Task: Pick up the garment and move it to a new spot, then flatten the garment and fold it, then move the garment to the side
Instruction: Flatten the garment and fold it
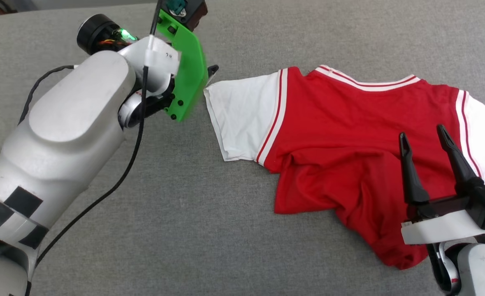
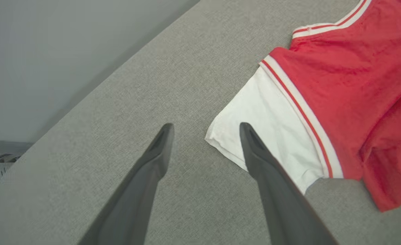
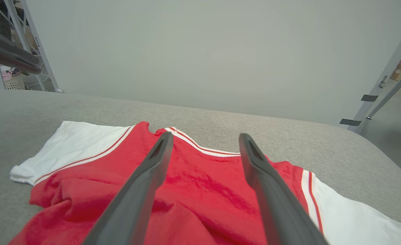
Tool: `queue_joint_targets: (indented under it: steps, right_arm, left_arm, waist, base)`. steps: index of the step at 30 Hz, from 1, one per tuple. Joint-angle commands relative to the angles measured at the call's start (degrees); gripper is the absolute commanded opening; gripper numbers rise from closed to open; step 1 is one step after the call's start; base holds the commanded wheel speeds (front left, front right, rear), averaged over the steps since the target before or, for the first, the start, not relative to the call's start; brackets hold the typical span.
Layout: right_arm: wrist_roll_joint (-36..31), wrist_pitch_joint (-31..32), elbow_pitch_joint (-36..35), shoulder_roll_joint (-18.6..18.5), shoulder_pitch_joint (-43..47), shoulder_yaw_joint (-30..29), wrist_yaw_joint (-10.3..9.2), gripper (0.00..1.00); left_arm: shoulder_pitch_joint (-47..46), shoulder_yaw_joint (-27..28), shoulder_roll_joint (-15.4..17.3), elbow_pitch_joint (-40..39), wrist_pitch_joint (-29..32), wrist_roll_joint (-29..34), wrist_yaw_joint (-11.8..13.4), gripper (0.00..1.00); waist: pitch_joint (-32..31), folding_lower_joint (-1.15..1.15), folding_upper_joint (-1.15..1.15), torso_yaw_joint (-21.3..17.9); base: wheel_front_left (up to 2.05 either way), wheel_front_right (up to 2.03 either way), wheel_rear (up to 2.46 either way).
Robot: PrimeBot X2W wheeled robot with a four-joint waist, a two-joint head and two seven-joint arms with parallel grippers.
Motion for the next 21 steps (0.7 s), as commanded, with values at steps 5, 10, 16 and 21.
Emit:
queue_joint_targets:
  steps: [5,10,16,21]
  right_arm:
    - [-1.0,-0.1,-1.2,0.5,-3.0,1.4,-0.03,1.00]
    - [-1.5,-0.1,-1.7,1.2,-4.5,2.1,-0.03,1.00]
    - [-1.8,-0.1,-1.4,1.9,-5.3,2.3,-0.03,1.00]
    - [-2.0,-0.1,-1.5,2.2,-5.3,1.3,-0.03,1.00]
  left_arm:
    - [-4.9,-7.5,0.1,4.3,4.6,-4.4,-0.1,1.00]
    - [-7.0,-12.4,-0.4,8.5,4.8,-7.6,-0.1,1.00]
    - [-5.7,-16.5,-0.5,11.4,7.3,-8.8,-0.2,1.00]
    - [-4.0,-17.3,1.2,9.6,8.3,-8.7,-0.2,0.00]
  waist:
    - [6.1,0.00,0.00,-4.3]
    - [8.6,0.00,0.00,-5.9]
    - [9.7,0.00,0.00,-6.8]
    - [9.5,0.00,0.00,-6.4]
  base:
    - [0.00,0.00,0.00]
    - [0.00,0.00,0.00]
    - [0.00,0.00,0.00]
    - [0.00,0.00,0.00]
